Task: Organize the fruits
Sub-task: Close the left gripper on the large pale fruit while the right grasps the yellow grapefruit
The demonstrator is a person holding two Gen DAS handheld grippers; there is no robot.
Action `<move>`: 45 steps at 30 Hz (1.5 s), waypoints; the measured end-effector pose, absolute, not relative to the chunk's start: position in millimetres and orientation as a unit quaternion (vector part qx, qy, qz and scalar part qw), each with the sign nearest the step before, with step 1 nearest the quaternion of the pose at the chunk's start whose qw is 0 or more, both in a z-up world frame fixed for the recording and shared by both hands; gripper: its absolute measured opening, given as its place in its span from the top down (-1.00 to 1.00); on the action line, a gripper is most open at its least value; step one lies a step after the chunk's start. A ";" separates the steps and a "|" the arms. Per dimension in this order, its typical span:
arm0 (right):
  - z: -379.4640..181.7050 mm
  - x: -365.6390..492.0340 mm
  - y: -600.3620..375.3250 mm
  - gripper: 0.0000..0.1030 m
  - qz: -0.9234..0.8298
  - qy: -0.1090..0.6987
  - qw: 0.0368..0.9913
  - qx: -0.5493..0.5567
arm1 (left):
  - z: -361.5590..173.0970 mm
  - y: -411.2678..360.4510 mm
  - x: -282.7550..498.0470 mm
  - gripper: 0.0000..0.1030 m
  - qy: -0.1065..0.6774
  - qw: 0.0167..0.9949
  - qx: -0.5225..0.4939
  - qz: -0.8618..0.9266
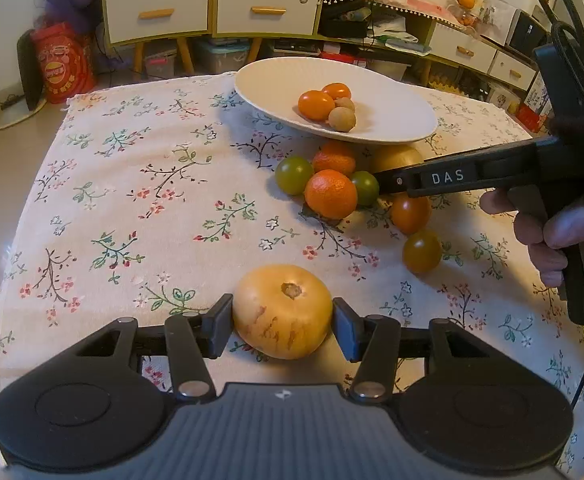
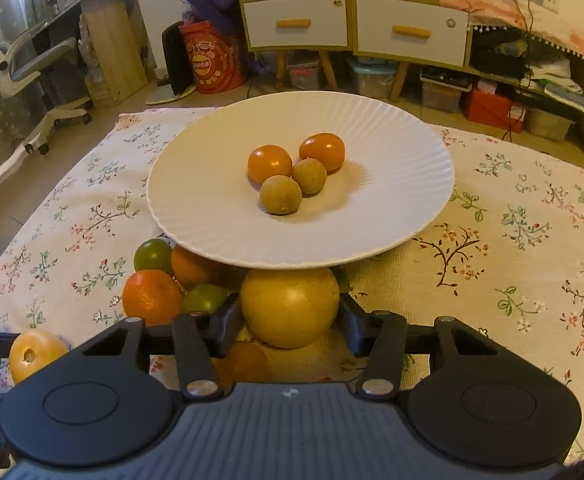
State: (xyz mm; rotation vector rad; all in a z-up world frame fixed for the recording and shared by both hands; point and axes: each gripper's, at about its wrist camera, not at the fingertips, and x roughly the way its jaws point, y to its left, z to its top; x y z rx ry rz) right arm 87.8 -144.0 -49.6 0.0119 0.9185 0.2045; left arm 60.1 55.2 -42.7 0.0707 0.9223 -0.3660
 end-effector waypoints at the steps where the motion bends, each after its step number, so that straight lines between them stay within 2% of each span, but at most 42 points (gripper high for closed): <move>1: -49.1 86.9 -143.8 0.09 0.099 0.443 0.891 0.005 | -42.4 54.6 60.2 0.43 0.442 0.879 0.034 -0.176; 25: -36.4 75.1 -171.6 0.10 0.076 0.454 0.888 0.007 | -35.4 41.5 70.9 0.43 0.436 0.881 0.033 -0.179; 45: -16.1 67.2 -200.2 0.10 0.065 0.430 0.900 0.032 | -11.5 20.7 92.2 0.43 0.405 0.896 0.011 -0.179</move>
